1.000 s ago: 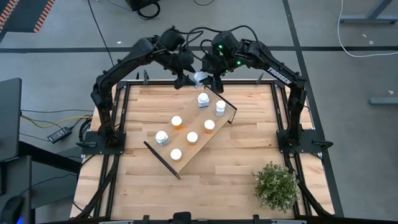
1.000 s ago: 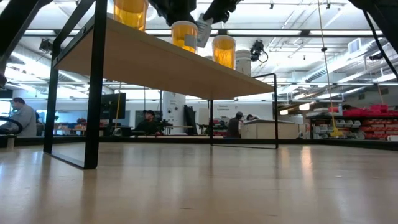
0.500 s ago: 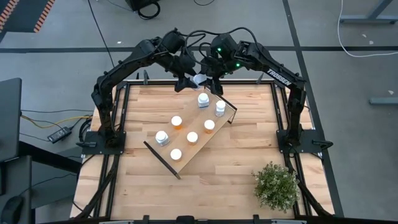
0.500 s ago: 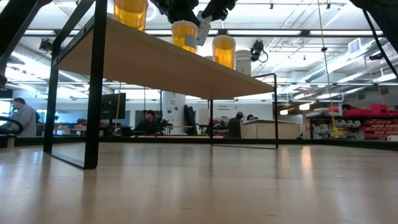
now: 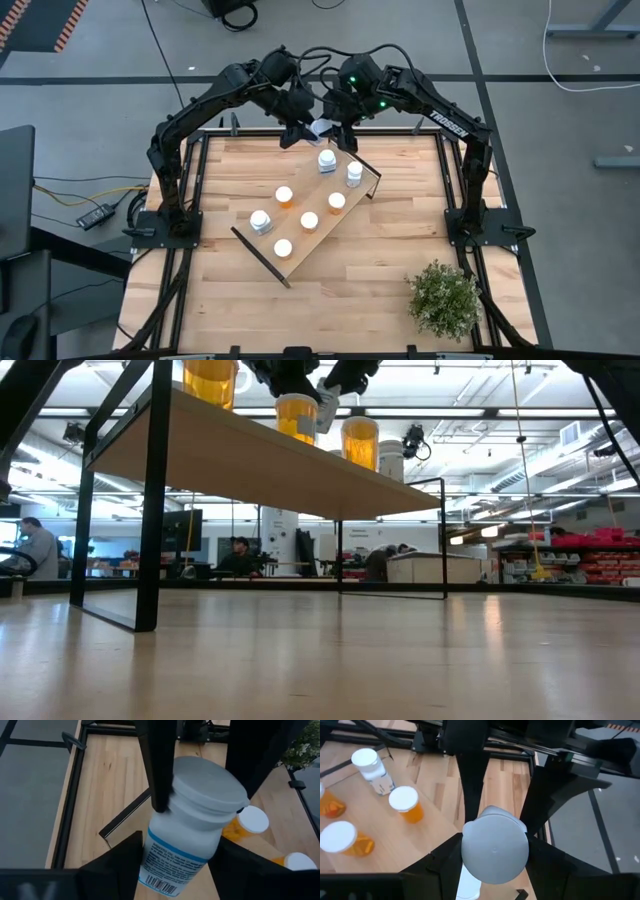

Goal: Pick and place medicine bottles onto shelf by color
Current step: Put the white pill bottle on the shelf

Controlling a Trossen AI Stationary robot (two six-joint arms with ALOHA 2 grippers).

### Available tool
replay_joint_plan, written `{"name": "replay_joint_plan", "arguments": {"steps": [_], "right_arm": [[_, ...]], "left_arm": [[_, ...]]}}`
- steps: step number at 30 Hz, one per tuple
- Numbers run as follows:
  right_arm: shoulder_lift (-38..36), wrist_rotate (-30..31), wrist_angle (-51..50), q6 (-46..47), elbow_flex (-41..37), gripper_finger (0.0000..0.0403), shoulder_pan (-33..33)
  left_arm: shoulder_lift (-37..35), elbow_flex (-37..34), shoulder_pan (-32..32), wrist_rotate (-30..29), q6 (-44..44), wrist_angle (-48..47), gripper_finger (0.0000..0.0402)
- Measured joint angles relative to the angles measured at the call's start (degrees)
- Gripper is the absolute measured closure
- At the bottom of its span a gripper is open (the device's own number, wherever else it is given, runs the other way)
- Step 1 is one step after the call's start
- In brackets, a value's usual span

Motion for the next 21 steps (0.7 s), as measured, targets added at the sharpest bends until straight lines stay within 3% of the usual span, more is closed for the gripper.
{"name": "replay_joint_plan", "arguments": {"steps": [7, 21], "right_arm": [[0.02, 0.67, 0.23, 4.14, 0.0, 0.0202, -0.52], [0.04, 0.27, 0.33, 11.74, 0.0, 0.0143, -1.29]], "left_arm": [[0.0, 0.0, 0.15, -0.35, 0.04, 0.34, 0.0202], [0.0, 0.0, 1.81, -0.08, -1.26, -0.02, 0.0215]]}}
